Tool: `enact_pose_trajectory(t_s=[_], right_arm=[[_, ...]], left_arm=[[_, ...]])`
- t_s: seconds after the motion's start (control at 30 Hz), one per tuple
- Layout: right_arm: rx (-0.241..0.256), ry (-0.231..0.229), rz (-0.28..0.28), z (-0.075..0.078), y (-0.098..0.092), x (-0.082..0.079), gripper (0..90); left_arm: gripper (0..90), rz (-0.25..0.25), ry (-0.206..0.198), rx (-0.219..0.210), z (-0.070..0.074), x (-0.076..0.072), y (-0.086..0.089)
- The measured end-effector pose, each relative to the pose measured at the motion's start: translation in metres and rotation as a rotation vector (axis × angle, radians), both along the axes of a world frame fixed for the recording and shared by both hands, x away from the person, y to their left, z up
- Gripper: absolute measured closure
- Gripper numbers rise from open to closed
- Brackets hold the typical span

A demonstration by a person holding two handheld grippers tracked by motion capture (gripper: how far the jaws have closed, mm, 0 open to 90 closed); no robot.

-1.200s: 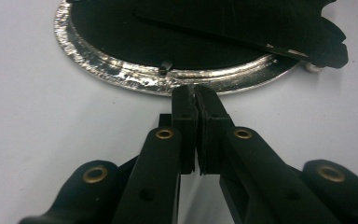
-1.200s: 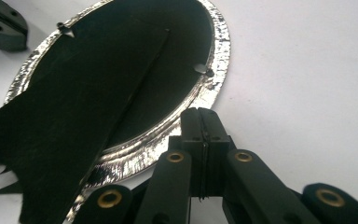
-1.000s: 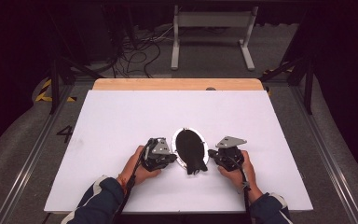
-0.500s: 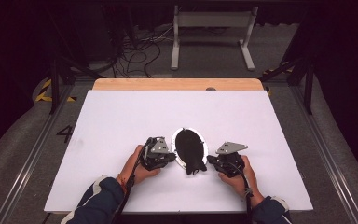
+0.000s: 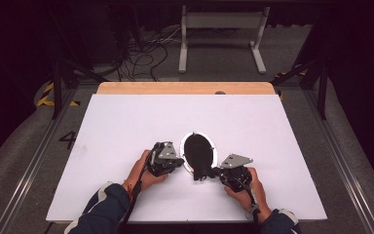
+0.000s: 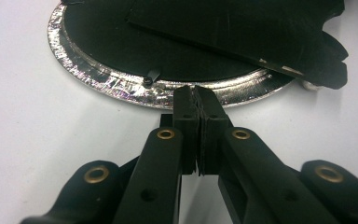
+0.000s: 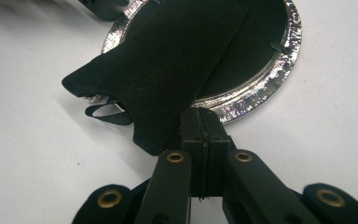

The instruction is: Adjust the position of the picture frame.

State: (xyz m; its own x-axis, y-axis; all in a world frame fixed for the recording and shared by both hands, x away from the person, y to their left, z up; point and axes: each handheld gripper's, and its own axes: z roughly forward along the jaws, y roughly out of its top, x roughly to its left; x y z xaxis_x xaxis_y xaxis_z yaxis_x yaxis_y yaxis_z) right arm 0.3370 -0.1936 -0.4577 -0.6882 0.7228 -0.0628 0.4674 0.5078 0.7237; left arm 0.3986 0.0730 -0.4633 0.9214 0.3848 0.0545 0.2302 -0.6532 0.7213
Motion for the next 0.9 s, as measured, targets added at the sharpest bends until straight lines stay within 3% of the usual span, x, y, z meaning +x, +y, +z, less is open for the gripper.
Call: enact_pose_trajectory(t_s=[0.37, 0.53, 0.63, 0.9], right_arm=[[0.049, 0.014, -0.003, -0.002, 0.001, 0.003, 90.0], [0.051, 0.013, 0.002, -0.003, 0.004, 0.004, 90.0], [0.052, 0.013, 0.001, -0.003, 0.005, 0.004, 90.0], [0.042, 0.023, 0.013, -0.001, 0.007, 0.007, 90.0]], left_arm=[[89.5, 0.021, -0.001, -0.014, -0.001, 0.012, 0.001], [89.7, 0.024, -0.001, -0.006, 0.0, 0.016, 0.0], [89.7, 0.048, 0.013, -0.029, -0.001, 0.018, 0.0], [89.6, 0.062, -0.007, -0.013, -0.001, 0.018, -0.001]])
